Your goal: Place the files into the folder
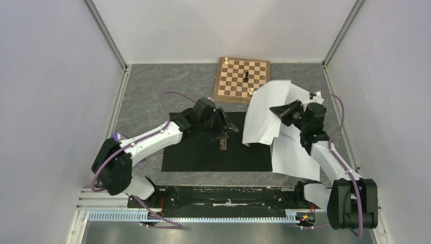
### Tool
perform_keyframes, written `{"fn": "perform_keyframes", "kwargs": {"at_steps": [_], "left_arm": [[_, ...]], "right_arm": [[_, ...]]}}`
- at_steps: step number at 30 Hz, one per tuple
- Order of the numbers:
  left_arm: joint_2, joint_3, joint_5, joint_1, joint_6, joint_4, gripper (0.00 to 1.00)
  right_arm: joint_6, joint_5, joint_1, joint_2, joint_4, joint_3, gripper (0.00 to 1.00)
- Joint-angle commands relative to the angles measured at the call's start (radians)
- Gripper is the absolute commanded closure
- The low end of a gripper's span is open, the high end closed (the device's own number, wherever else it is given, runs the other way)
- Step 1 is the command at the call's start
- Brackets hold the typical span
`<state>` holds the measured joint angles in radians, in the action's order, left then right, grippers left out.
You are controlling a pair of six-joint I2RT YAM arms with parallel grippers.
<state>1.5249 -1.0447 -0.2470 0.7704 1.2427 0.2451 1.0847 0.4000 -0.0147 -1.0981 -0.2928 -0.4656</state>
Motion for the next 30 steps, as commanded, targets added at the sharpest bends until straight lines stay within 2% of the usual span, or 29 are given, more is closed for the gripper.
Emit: {"fn": "perform_keyframes", "kwargs": {"at_steps": [1,5,10,13,15,18,20,21,23,30], "left_arm": [[-0.176,0.043,0.223,0.002,-0.31,0.21,0.35],[-0.291,0.097,0.38,-0.022,-0.396,0.304,0.35],[-0.297,0.154,0.374,-0.105,-0.409,0.314,0.57],[-0.285,0.172,0.352,-0.132,-0.408,0.294,0.68],[-0.278,0.173,0.348,-0.138,-0.41,0.292,0.73],[-0.268,0.173,0.342,-0.141,-0.415,0.29,0.8],[-0.265,0.172,0.341,-0.141,-0.421,0.29,0.82],[-0.263,0.17,0.337,-0.141,-0.425,0.29,0.84],[-0.258,0.17,0.328,-0.141,-0.431,0.29,0.87],[-0.234,0.178,0.209,-0.111,-0.465,0.243,0.91]], "right_arm": [[-0.253,0.057,0.099,-0.015,0.238,-0.193,1.0],[-0.239,0.133,0.207,-0.049,0.26,-0.301,1.0],[-0.143,0.124,0.392,-0.058,0.213,-0.391,1.0],[-0.028,0.182,0.416,-0.051,0.077,-0.282,1.0],[-0.064,0.206,0.387,-0.069,0.095,-0.19,1.0],[-0.28,0.115,0.344,-0.118,0.254,-0.104,1.0],[-0.435,-0.06,0.349,-0.16,0.408,-0.117,1.0],[-0.478,-0.12,0.35,-0.169,0.43,-0.103,1.0],[-0.537,-0.24,0.36,-0.18,0.45,-0.081,1.0],[-0.583,-0.445,0.426,-0.155,0.479,-0.059,1.0]]}}
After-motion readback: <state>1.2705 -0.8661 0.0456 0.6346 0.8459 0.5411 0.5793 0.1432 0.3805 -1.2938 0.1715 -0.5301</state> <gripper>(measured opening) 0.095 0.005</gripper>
